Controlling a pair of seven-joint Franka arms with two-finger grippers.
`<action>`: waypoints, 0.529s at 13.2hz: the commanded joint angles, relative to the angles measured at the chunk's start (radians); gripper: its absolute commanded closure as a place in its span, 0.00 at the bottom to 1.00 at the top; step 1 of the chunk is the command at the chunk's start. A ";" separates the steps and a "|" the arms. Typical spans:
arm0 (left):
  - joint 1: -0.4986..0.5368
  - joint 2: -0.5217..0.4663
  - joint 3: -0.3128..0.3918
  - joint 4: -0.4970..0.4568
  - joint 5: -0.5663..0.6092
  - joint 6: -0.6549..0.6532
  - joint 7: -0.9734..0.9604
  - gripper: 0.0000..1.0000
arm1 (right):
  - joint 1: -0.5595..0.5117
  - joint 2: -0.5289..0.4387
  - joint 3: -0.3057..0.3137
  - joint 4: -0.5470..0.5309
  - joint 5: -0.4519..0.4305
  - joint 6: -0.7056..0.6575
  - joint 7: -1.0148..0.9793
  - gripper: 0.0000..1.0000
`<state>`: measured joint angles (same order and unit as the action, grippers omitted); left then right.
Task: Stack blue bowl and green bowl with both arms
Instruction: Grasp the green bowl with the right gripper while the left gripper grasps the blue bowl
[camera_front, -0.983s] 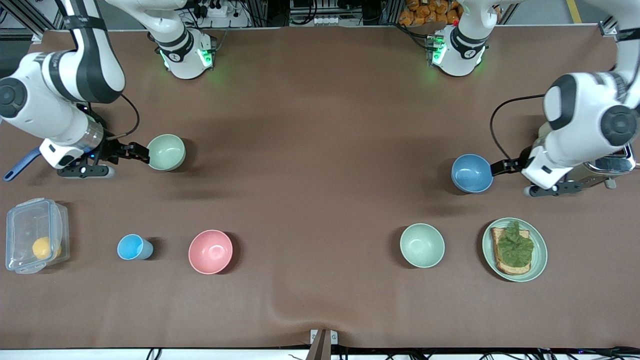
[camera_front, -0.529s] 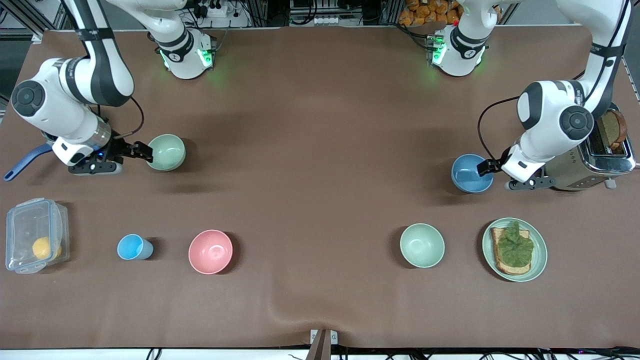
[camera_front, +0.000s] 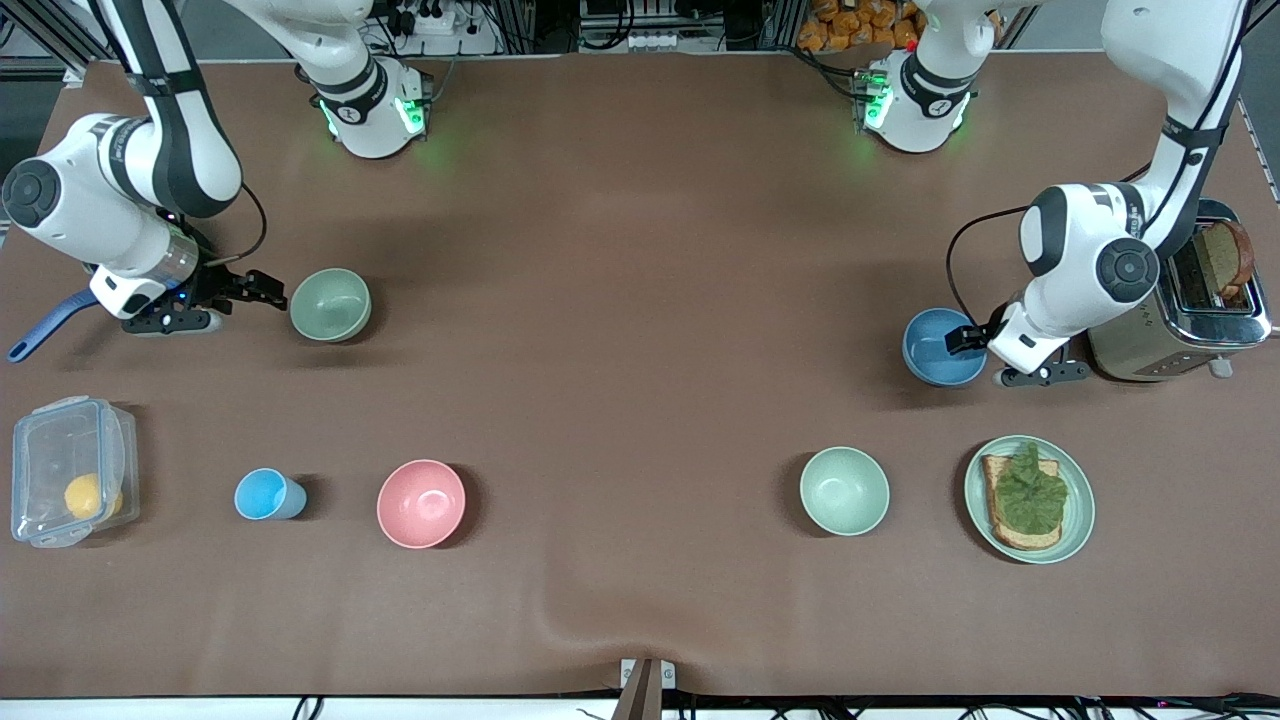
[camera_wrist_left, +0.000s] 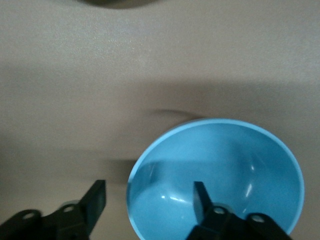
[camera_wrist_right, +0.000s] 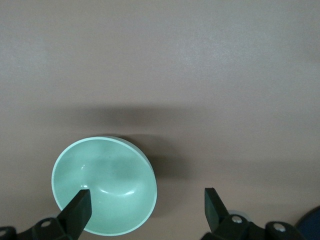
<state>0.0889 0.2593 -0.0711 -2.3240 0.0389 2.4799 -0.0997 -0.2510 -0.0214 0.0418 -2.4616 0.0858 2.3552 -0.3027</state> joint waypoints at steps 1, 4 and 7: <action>0.011 0.001 -0.004 0.002 0.022 0.011 0.012 0.39 | -0.040 0.003 0.012 -0.029 0.098 0.016 -0.114 0.00; 0.011 0.001 -0.004 0.002 0.022 0.008 0.011 0.70 | -0.076 0.075 0.012 -0.039 0.137 0.073 -0.179 0.00; 0.011 0.004 -0.004 0.003 0.022 0.008 0.011 1.00 | -0.067 0.093 0.015 -0.098 0.141 0.179 -0.191 0.04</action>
<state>0.0894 0.2609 -0.0711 -2.3238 0.0390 2.4800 -0.0997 -0.3100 0.0704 0.0415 -2.5207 0.1977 2.4784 -0.4645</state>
